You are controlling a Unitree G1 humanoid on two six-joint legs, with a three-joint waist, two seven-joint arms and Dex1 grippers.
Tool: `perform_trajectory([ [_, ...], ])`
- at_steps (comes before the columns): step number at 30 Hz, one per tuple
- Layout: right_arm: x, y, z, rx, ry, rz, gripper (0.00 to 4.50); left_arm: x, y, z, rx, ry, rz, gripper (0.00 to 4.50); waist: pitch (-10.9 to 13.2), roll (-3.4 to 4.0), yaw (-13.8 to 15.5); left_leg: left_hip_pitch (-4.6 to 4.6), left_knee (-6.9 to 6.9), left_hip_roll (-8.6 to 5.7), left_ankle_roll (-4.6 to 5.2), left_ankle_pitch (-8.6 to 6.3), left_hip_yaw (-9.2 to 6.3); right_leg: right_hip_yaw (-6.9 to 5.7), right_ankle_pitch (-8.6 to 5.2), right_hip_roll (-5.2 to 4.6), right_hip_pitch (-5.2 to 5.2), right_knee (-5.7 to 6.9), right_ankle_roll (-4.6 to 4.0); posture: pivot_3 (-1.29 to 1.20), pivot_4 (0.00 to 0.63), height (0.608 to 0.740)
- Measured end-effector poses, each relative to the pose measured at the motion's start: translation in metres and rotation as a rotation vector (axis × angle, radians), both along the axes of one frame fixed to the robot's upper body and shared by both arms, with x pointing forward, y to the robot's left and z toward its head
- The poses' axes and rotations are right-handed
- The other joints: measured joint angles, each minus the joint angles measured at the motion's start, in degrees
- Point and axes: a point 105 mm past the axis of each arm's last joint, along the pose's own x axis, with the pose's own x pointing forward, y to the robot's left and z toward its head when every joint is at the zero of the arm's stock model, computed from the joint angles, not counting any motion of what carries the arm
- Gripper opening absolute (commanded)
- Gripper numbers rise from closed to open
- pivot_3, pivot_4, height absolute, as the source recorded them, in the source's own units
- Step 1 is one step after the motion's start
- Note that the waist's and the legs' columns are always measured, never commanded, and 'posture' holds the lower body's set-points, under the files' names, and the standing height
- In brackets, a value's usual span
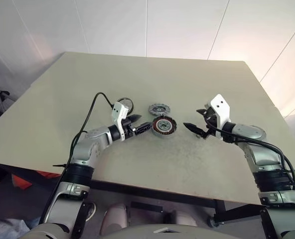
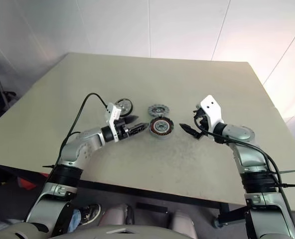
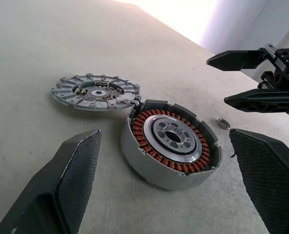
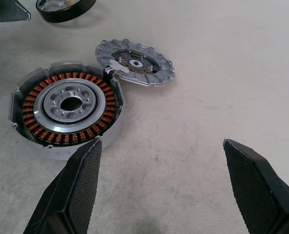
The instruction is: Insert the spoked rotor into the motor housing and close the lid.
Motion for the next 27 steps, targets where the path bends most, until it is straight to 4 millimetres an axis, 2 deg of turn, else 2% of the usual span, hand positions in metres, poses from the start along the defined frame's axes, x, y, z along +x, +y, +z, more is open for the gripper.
perform_trajectory([
  [14,0.002,-0.004,-0.004,-0.010,0.007,-0.030,4.50,-0.002,-0.001,0.000,0.002,0.007,-0.006,4.48,0.00,0.00,-0.01,0.00,0.00,0.00,0.00,0.00,0.00,0.00,0.00,0.00,0.00,0.00,0.00,0.00,0.000,0.740],
  [27,-0.018,-0.025,-0.034,-0.058,0.142,-0.071,4.50,-0.002,-0.001,0.000,0.003,0.009,-0.004,4.48,0.00,0.00,-0.04,0.02,0.00,0.00,0.00,0.00,0.00,0.00,0.00,0.00,0.02,0.00,0.00,0.00,0.000,0.740],
])
